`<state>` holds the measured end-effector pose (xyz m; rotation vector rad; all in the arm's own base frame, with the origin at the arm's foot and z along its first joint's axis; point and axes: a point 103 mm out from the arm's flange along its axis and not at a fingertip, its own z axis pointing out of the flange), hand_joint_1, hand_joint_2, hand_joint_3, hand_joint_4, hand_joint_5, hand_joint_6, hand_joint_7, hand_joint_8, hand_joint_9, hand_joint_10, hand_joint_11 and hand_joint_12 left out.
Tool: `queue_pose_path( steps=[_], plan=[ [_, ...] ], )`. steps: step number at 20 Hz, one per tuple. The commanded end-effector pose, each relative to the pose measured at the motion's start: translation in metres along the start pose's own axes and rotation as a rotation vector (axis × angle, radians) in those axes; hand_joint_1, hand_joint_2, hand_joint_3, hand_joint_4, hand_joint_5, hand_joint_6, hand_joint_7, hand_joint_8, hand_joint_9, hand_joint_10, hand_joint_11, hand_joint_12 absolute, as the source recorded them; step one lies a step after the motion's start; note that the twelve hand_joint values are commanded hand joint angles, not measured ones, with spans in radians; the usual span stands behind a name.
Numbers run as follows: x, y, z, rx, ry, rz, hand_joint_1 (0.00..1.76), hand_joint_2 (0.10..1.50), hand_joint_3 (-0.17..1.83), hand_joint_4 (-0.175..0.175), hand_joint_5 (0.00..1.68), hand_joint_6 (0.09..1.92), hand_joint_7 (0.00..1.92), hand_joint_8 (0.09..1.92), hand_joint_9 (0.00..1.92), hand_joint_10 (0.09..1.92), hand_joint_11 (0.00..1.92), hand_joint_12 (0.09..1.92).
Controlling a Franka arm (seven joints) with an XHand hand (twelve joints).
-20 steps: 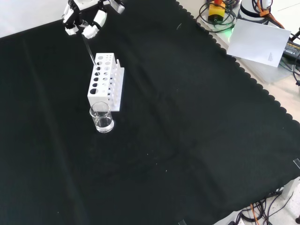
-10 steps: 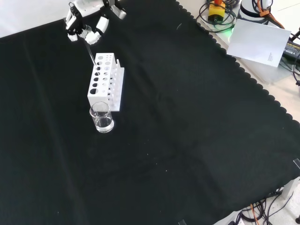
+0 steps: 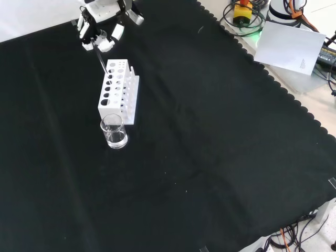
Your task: Take the glass rod from the white test tube rack.
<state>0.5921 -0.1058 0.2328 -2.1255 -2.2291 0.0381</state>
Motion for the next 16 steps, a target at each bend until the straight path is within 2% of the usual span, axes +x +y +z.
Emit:
queue_pose_path(
  steps=[1,4,6,8,10,13,16],
  plan=[
    [0.009,0.0,-0.015,-0.043,-0.053,-0.017,1.1,1.07,0.23,-0.175,0.84,1.15,1.28,1.0,1.6,0.87,0.99,1.2],
    [0.016,-0.001,-0.013,-0.083,-0.044,-0.026,1.12,1.13,0.09,-0.175,0.87,1.17,1.3,1.01,1.61,0.87,1.04,1.18],
    [0.019,-0.003,-0.019,-0.142,-0.028,-0.023,1.14,1.12,0.07,-0.175,0.92,1.1,1.34,1.02,1.62,0.88,1.13,1.11],
    [0.021,-0.005,-0.027,-0.19,-0.015,-0.02,1.23,0.86,0.48,-0.175,1.0,1.05,1.19,1.05,1.63,0.87,1.22,0.99],
    [0.024,-0.006,-0.034,-0.215,-0.01,-0.019,1.28,0.67,0.79,-0.175,1.08,1.04,1.16,1.06,1.65,0.88,1.26,0.9],
    [0.023,-0.01,-0.046,-0.235,0.031,-0.011,1.29,0.78,0.58,-0.175,1.07,0.74,1.15,1.13,1.65,0.85,1.27,0.84],
    [0.019,-0.018,-0.061,-0.28,0.082,0.011,1.3,0.82,0.47,-0.175,1.11,0.59,1.16,1.09,1.65,0.81,1.3,0.81]
  ],
)
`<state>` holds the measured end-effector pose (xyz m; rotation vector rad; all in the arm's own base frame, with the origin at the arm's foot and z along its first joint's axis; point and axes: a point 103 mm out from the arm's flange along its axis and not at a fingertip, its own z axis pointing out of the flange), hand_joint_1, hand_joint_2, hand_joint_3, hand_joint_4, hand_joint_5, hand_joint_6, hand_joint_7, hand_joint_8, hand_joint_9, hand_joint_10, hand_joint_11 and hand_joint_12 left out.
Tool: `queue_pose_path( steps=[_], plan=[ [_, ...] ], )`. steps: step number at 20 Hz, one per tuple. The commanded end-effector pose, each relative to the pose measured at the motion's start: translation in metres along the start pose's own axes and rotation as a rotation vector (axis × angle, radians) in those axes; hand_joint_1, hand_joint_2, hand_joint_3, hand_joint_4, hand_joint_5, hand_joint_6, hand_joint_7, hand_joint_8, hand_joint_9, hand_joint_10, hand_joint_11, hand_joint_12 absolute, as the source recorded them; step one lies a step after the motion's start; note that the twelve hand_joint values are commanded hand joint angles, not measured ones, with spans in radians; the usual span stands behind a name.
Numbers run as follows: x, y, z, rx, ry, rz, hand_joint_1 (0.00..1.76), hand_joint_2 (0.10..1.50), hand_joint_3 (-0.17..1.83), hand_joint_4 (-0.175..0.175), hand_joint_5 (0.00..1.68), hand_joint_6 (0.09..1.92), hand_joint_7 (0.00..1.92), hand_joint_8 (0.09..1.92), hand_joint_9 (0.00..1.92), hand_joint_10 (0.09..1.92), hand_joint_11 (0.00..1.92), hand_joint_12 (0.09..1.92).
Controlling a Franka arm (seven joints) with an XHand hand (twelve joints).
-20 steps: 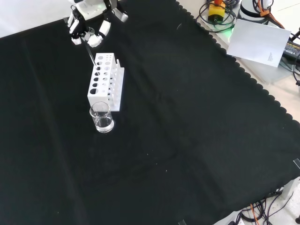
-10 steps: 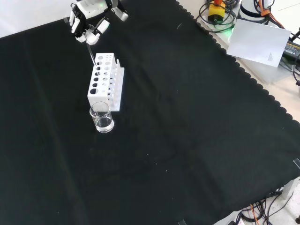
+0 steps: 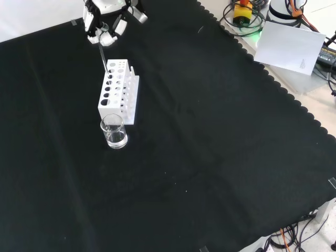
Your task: Take the glass rod from the white test tube rack.
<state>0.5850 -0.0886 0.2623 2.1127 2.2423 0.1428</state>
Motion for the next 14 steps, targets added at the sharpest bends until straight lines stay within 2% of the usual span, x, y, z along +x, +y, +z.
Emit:
queue_pose_path(
  steps=[1,3,10,14],
  plan=[
    [0.0,-0.005,-0.039,-0.123,0.098,0.043,1.3,0.83,0.45,-0.175,1.11,0.57,1.17,1.08,1.65,0.8,1.31,0.81],
    [0.0,-0.008,-0.05,-0.123,0.114,0.062,1.3,0.84,0.42,-0.175,1.12,0.54,1.17,1.07,1.66,0.78,1.32,0.81],
    [0.005,-0.017,-0.074,-0.102,0.114,0.086,1.3,0.9,0.31,-0.175,1.16,0.44,1.17,1.04,1.7,0.7,1.33,0.83],
    [0.009,-0.021,-0.085,-0.102,0.099,0.078,1.3,0.92,0.26,-0.175,1.18,0.4,1.17,1.03,1.71,0.68,1.32,0.84]
  ],
)
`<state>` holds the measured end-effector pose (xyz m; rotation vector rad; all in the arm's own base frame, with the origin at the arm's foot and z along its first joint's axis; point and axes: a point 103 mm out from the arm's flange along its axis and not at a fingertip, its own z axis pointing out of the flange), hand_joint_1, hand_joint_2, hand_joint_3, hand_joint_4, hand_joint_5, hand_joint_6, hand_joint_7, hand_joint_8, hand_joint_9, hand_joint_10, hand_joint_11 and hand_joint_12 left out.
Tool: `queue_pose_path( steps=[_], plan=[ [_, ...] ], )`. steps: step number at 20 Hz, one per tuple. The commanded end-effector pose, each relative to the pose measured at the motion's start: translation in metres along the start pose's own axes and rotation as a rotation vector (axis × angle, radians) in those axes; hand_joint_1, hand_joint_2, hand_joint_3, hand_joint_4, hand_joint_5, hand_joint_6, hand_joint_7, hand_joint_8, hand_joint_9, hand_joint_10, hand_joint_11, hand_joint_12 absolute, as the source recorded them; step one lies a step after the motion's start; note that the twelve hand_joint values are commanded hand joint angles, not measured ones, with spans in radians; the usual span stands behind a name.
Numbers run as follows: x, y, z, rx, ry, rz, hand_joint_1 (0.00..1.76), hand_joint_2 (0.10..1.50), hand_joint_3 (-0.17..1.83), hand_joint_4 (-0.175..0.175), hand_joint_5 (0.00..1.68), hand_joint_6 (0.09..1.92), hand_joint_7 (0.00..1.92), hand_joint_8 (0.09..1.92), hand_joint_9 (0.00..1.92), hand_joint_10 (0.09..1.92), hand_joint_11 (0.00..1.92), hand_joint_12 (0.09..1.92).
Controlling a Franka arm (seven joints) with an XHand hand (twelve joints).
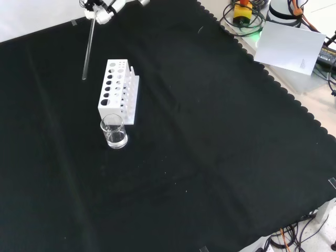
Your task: Take the glass rod from the white test tube rack.
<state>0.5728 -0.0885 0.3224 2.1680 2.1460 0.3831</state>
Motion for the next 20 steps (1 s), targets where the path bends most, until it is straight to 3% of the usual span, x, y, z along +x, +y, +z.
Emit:
queue_pose_path(
  steps=[1,20],
  plan=[
    [0.009,-0.013,-0.027,0.018,-0.004,0.003,1.3,0.92,0.25,-0.175,1.18,0.39,1.17,1.03,1.71,0.68,1.32,0.84],
    [0.04,-0.017,-0.038,0.0,-0.003,-0.058,1.3,0.96,0.17,-0.175,1.19,0.34,1.17,1.03,1.72,0.67,1.32,0.84]
  ],
)
